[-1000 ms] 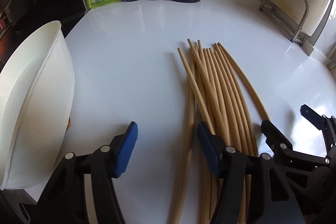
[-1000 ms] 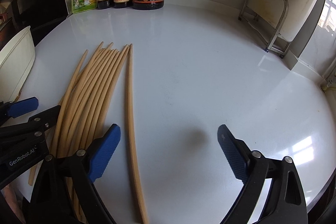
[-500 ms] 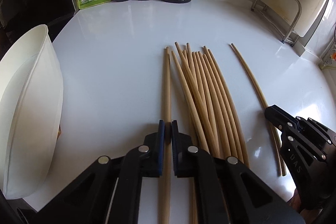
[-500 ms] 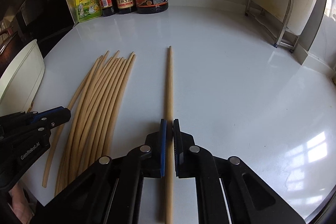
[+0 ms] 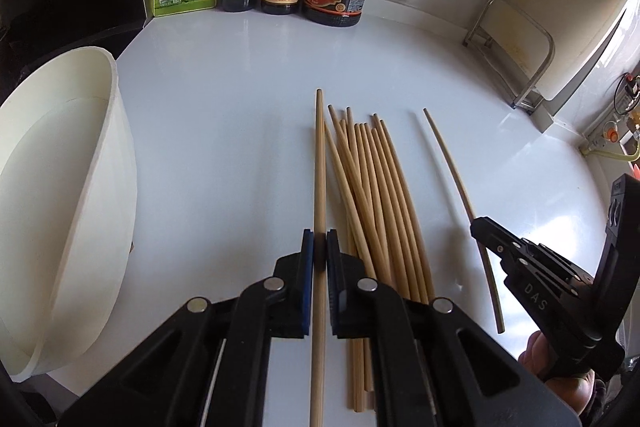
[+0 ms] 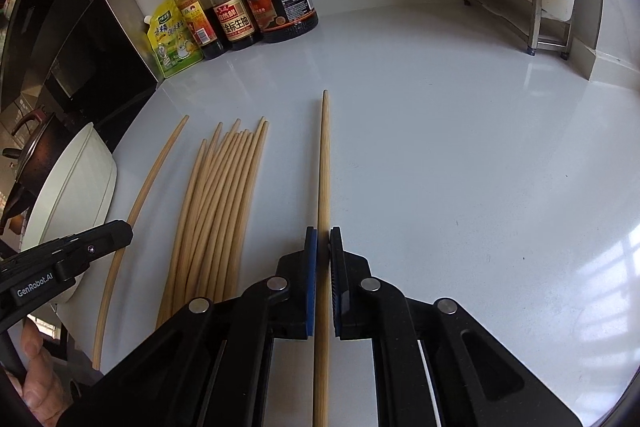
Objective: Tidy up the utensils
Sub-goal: 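Carry both held chopsticks over the white basin of water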
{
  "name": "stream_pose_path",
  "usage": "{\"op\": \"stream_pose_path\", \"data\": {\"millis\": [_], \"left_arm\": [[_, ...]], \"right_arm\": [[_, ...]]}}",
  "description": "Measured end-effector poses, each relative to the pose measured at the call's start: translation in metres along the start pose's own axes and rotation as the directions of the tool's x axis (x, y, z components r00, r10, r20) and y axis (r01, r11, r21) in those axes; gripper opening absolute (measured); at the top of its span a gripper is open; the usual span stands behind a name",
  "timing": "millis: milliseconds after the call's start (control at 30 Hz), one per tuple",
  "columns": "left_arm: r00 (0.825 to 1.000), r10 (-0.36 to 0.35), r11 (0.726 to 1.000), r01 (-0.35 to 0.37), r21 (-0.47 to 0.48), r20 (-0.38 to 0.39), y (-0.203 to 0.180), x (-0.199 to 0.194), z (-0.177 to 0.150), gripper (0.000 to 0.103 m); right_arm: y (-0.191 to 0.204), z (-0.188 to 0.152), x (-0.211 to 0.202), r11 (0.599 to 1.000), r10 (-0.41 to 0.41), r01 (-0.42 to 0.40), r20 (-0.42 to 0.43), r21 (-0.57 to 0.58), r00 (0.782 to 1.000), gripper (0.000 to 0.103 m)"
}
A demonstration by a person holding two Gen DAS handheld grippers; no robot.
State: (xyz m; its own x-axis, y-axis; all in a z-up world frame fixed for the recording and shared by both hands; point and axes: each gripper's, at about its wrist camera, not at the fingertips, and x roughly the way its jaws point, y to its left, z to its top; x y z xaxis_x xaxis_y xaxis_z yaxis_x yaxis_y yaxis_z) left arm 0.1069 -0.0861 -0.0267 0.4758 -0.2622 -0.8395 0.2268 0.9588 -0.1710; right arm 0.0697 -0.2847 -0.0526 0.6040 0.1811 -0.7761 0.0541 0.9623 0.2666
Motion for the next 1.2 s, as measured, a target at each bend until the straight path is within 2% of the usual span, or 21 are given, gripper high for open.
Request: {"op": "stream_pose_path", "data": {"millis": [233,333,467,633,800,900,1033,1200], "left_arm": [[0.998,-0.020,1.000,0.019,0.009,0.059,0.004,-0.041,0.006,0.007],[0.995,-0.019,1.000,0.019,0.001,0.095,0.018,-0.062,0.010,0.007],[0.989,0.003,1.000,0.001,-0.025,0.148,0.050,-0.091,0.013,0.007],[0.976,0.073,0.994,-0.055,-0.091,0.204,0.109,-0.125,0.016,0.007],[0.965,0.153,0.982,-0.124,-0.144,0.212,0.170,-0.140,0.019,0.007],[0.966,0.176,0.972,-0.140,-0.188,0.190,0.206,-0.135,0.018,0.007],[0.970,0.194,0.963,-0.160,-0.217,0.148,0.239,-0.116,0.016,0.007],[0.978,0.180,0.961,-0.153,-0.230,0.105,0.257,-0.093,0.013,0.007]], "right_arm": [[0.018,0.009,-0.027,0.999,0.042,-0.043,0.051,0.005,0.998,0.006],[0.036,0.016,-0.045,0.996,0.092,-0.093,0.086,0.001,0.992,0.006],[0.080,0.029,-0.057,0.985,0.172,-0.169,0.113,-0.035,0.979,0.006],[0.157,0.045,-0.057,0.959,0.270,-0.256,0.115,-0.120,0.956,0.006],[0.230,0.056,-0.035,0.931,0.331,-0.316,0.058,-0.185,0.942,0.006],[0.267,0.054,-0.015,0.919,0.340,-0.332,0.002,-0.212,0.940,0.006],[0.301,0.047,0.014,0.917,0.323,-0.331,-0.075,-0.224,0.943,0.006],[0.323,0.036,0.045,0.922,0.277,-0.310,-0.161,-0.233,0.947,0.006]]}}
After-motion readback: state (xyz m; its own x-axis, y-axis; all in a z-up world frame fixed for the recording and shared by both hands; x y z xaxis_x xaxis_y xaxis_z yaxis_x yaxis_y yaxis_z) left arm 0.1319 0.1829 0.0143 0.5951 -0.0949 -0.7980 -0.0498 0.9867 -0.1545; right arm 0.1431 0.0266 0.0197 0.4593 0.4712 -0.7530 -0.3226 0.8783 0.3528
